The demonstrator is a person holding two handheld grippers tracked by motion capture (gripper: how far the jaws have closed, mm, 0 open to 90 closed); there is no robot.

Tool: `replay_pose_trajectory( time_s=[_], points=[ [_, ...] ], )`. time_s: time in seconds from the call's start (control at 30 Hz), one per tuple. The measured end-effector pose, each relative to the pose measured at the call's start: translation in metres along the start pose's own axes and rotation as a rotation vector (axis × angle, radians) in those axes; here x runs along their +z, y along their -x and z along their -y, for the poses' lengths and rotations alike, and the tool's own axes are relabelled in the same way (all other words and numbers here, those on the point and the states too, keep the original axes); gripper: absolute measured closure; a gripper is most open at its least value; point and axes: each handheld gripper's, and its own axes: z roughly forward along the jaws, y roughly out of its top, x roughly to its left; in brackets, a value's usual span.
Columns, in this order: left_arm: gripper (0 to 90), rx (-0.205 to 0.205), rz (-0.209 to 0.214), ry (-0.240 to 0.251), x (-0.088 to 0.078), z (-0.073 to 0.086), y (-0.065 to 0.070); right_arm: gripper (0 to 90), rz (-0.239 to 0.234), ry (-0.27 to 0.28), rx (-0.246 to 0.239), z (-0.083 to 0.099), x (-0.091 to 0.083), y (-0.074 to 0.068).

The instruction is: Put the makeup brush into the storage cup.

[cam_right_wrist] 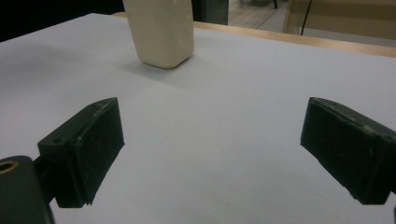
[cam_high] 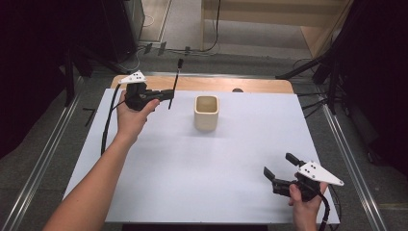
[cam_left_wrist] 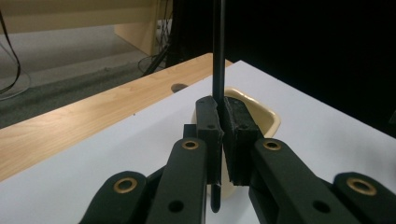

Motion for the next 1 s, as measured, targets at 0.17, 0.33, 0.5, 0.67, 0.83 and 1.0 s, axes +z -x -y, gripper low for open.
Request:
replay_pose_trajectory(
  time_s=[0.17,0.33,0.5,0.67,0.83,1.0],
  points=[
    [87.2,-0.005,0.009,0.021,0.006,-0.002,0.004,5.5,-0.006,0.0,-0.01,0.0,0.001,-0.001],
    [87.2,-0.007,0.017,0.046,0.011,-0.006,0.009,4.8,-0.001,0.003,-0.009,0.001,0.001,0.0],
    [87.2,-0.009,0.017,0.072,0.018,-0.008,0.014,4.8,0.008,0.006,-0.013,0.001,0.001,0.0],
    [87.2,-0.005,0.022,0.088,0.026,-0.009,0.02,3.0,0.012,0.002,-0.008,0.002,0.001,0.0],
    [87.2,0.004,0.033,0.104,0.034,-0.012,0.026,2.6,0.009,0.008,0.008,0.002,0.001,0.002],
    [87.1,0.012,0.046,0.116,0.044,-0.017,0.033,2.6,0.004,0.007,0.008,0.002,0.001,0.002]
  ],
)
